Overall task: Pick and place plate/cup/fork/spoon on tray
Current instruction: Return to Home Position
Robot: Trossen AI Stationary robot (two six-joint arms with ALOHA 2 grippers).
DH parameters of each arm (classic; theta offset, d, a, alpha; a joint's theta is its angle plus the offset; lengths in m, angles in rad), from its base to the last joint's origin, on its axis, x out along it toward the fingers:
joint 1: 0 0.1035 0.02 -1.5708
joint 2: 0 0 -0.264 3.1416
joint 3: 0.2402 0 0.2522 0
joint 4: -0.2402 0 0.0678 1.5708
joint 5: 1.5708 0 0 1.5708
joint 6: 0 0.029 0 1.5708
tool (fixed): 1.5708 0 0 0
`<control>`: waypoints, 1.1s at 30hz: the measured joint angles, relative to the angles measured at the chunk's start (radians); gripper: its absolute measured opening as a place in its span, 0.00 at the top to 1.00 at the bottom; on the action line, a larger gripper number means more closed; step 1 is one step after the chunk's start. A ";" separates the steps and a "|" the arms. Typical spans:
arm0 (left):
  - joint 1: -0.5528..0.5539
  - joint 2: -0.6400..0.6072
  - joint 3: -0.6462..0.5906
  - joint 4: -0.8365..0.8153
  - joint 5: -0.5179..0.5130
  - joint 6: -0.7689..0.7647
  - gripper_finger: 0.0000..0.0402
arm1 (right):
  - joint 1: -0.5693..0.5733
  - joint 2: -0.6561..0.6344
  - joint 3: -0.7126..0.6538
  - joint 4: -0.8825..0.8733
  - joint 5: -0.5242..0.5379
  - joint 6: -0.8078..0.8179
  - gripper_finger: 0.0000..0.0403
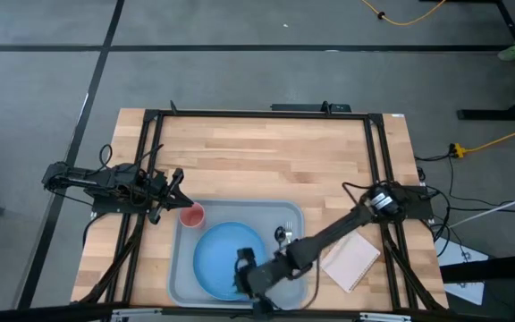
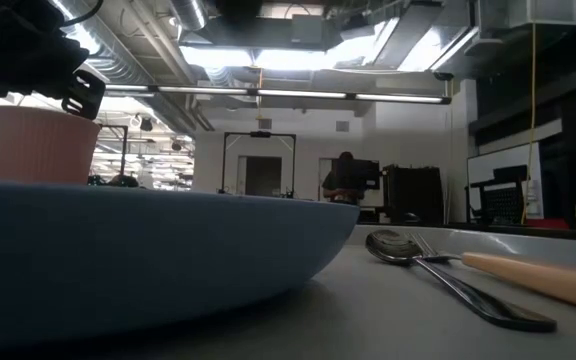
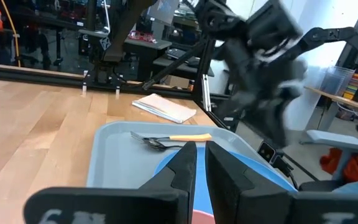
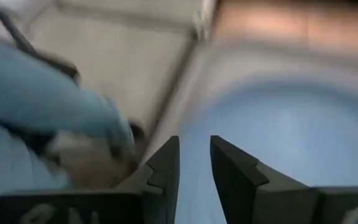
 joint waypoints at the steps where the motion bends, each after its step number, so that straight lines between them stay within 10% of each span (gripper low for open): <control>1: 0.000 0.000 0.000 0.000 0.000 0.000 0.93 | -0.017 0.003 -0.002 -0.045 -0.019 0.014 0.77; 9: 0.000 0.000 0.000 0.000 0.000 0.000 0.93 | -0.079 -0.124 -0.087 -0.190 -0.068 -0.154 0.77; 20: 0.000 0.000 0.000 0.003 -0.021 0.000 0.93 | -0.163 -0.735 -1.036 0.456 -0.047 -0.050 0.77; 33: 0.000 0.000 0.000 0.006 -0.031 0.000 0.93 | -0.403 -1.293 -1.543 0.491 0.034 -0.090 0.77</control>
